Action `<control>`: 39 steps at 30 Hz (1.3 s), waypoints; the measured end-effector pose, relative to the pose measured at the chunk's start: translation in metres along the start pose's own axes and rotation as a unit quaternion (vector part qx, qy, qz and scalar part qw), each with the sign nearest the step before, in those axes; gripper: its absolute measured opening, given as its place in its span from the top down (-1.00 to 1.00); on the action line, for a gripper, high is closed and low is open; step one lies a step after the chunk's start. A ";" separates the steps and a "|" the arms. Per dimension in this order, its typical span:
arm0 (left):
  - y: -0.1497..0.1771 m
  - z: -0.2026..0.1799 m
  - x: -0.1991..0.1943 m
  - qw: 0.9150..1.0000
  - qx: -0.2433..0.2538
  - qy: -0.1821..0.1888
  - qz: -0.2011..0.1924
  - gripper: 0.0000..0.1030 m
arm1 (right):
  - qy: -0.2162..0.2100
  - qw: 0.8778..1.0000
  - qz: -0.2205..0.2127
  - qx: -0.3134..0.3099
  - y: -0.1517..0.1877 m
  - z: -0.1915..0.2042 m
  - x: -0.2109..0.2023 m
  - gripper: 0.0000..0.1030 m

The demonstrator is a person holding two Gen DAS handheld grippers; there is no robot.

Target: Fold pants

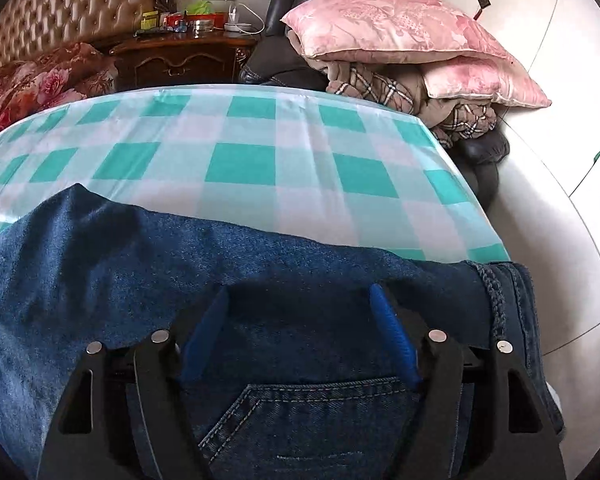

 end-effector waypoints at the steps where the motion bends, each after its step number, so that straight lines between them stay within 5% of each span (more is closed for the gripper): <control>1: -0.002 0.010 -0.003 1.000 -0.012 -0.005 -0.005 0.59 | 0.000 1.000 -0.001 0.001 0.000 0.000 -0.001 -0.36; 8: 0.009 0.071 -0.003 0.996 -0.062 -0.057 0.025 0.59 | 0.008 1.000 -0.003 -0.003 0.002 0.003 -0.001 -0.38; 12: 0.006 0.074 -0.004 0.997 -0.037 -0.067 0.018 0.52 | 0.005 1.000 -0.002 -0.001 0.003 0.002 -0.001 -0.38; 17: 0.003 0.097 -0.002 0.994 -0.064 -0.086 0.015 0.50 | 0.002 1.000 -0.001 0.002 0.002 0.001 0.000 -0.39; 26: 0.012 0.107 -0.026 0.995 -0.065 -0.080 -0.003 0.39 | 0.001 1.000 -0.001 0.002 0.002 0.001 0.000 -0.39; 30: 0.028 0.114 -0.033 0.994 -0.094 -0.060 0.021 0.30 | 0.001 1.000 -0.001 0.002 0.002 0.001 0.000 -0.40; 39: 0.055 0.146 -0.046 0.989 -0.114 -0.085 0.038 0.29 | 0.006 1.000 0.000 0.001 0.002 0.000 0.002 -0.44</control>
Point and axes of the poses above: each gripper's, at about its wrist camera, not at the fingertips, and x roughly the way its jaws point, z to its left, y to its underside, the point moved 5 cm from there along x, roughly the way its jaws point, and after that the axes turned 2 degrees about x, right-handed, at the moved point
